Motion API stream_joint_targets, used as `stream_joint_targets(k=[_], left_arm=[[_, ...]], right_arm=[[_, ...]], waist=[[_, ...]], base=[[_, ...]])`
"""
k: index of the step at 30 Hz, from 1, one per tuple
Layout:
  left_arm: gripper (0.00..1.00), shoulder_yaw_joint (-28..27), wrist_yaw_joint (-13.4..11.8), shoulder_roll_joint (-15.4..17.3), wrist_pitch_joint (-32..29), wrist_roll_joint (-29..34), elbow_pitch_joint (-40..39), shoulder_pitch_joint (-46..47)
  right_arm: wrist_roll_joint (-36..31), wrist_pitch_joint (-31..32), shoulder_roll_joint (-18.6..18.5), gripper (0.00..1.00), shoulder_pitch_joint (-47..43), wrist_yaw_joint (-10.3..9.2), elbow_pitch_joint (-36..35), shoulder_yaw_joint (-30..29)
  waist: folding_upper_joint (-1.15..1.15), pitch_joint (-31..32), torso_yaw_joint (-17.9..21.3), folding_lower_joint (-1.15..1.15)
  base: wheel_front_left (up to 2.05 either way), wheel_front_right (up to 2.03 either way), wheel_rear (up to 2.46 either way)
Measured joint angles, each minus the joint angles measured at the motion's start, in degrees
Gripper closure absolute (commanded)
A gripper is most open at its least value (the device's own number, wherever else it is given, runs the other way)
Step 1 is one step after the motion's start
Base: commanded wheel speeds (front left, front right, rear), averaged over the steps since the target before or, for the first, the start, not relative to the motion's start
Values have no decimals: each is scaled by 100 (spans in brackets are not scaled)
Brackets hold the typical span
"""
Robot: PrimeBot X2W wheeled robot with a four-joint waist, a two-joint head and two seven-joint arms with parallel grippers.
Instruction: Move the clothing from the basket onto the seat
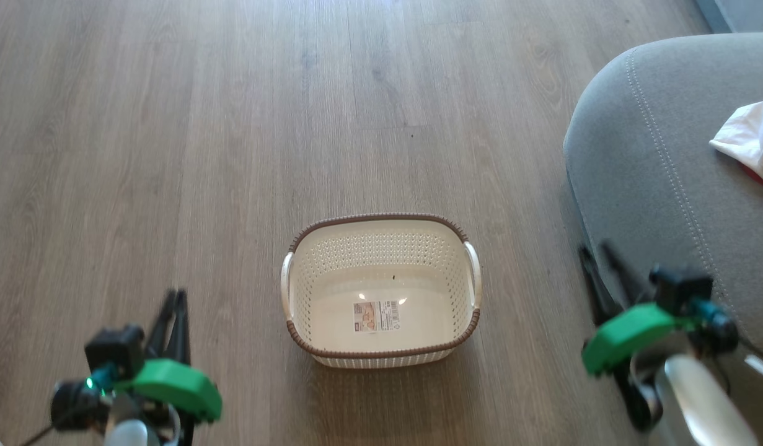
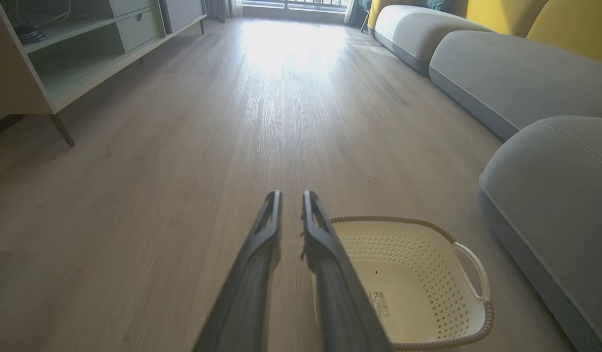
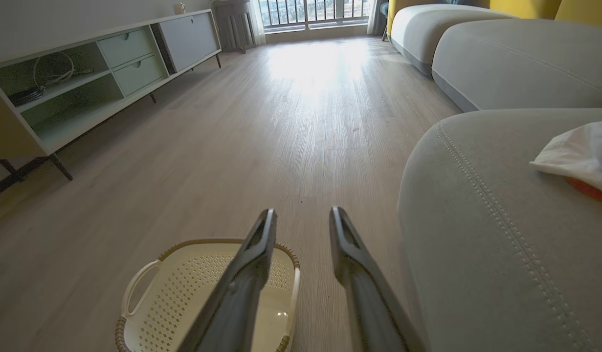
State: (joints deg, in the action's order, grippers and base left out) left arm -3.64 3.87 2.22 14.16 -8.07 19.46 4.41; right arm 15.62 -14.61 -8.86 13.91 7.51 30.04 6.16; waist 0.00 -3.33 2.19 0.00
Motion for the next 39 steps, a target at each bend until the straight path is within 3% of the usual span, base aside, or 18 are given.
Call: stream_joint_targets(k=[5, 39], left_arm=[[100, -8, 0, -31, -103, -160, 261, -228], [100, -12, 83, -30, -602, -2377, 103, -211]], right_arm=[[145, 65, 31, 100, -364, 0, 212, 3], [2154, 594, 178, 100, -397, 0, -211, -354]], waist=[[0, 9, -6, 0], [0, 92, -64, 0]], base=[[0, 0, 0], [0, 0, 0]])
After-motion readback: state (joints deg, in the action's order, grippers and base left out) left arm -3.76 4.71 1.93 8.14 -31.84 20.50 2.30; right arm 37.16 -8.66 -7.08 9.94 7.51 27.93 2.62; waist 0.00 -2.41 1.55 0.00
